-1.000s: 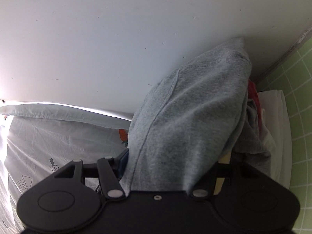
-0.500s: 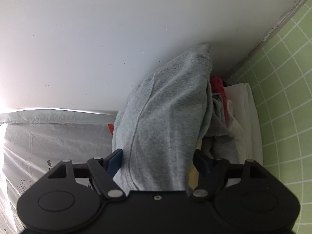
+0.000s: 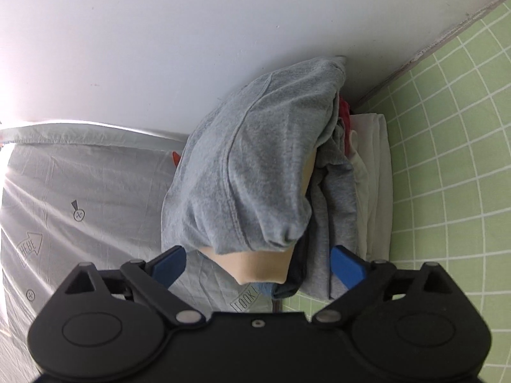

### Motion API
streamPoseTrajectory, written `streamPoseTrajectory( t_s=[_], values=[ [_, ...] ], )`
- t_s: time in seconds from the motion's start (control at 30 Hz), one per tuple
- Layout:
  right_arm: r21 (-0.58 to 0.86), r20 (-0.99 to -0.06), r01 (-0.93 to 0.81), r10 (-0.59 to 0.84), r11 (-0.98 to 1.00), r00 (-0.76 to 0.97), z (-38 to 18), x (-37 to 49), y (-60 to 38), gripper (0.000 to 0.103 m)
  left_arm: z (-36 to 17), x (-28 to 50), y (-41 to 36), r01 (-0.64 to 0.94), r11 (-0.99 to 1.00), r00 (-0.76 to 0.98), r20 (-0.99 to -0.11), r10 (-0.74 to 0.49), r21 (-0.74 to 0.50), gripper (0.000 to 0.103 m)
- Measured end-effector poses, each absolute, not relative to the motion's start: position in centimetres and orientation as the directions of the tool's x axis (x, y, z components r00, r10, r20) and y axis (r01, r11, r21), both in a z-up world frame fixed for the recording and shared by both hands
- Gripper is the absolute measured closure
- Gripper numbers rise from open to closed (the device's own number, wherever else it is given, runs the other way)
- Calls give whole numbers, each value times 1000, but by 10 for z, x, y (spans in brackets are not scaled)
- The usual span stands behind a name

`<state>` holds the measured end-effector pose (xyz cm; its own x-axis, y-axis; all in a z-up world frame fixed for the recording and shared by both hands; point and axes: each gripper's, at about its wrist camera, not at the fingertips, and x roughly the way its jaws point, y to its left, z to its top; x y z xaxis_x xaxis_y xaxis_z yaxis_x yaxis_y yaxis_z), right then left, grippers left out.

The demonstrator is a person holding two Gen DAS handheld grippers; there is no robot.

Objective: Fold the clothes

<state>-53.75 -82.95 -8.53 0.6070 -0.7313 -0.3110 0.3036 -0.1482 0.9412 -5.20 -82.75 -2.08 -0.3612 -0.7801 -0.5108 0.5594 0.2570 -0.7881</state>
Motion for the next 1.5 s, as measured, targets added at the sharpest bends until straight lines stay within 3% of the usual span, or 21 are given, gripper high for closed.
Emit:
streamPoseTrajectory(
  t_s=[0.17, 0.33, 0.47, 0.73, 0.93, 1.1, 1.5],
  values=[
    [860, -385, 510, -681, -19, 623, -69, -513, -809, 0, 5, -74, -725, 658, 303, -181, -535, -825, -690, 4],
    [621, -432, 749, -696, 231, 573, -25, -476, -760, 0, 34, -114, -625, 792, 336, 9, -541, -841, -509, 0],
    [451, -425, 827, -733, 336, 530, 0, -459, -705, 0, 53, -149, -556, 858, 326, 86, -513, -854, -398, 0],
    [304, -403, 853, -754, 424, 519, 5, -461, -607, 0, 50, -216, -470, 899, 335, 159, -503, -849, -282, 0],
    [165, -418, 878, -775, 449, 474, -2, -475, -545, 0, 33, -251, -416, 868, 382, 195, -489, -850, -318, 0],
    [84, -429, 899, -799, 430, 422, -16, -491, -505, 0, 22, -279, -393, 922, 335, 208, -481, -852, -194, 0],
    [47, -460, 912, -801, 408, 383, -30, -501, -476, 0, 16, -296, -373, 934, 334, 236, -484, -843, -126, 0]
  ],
)
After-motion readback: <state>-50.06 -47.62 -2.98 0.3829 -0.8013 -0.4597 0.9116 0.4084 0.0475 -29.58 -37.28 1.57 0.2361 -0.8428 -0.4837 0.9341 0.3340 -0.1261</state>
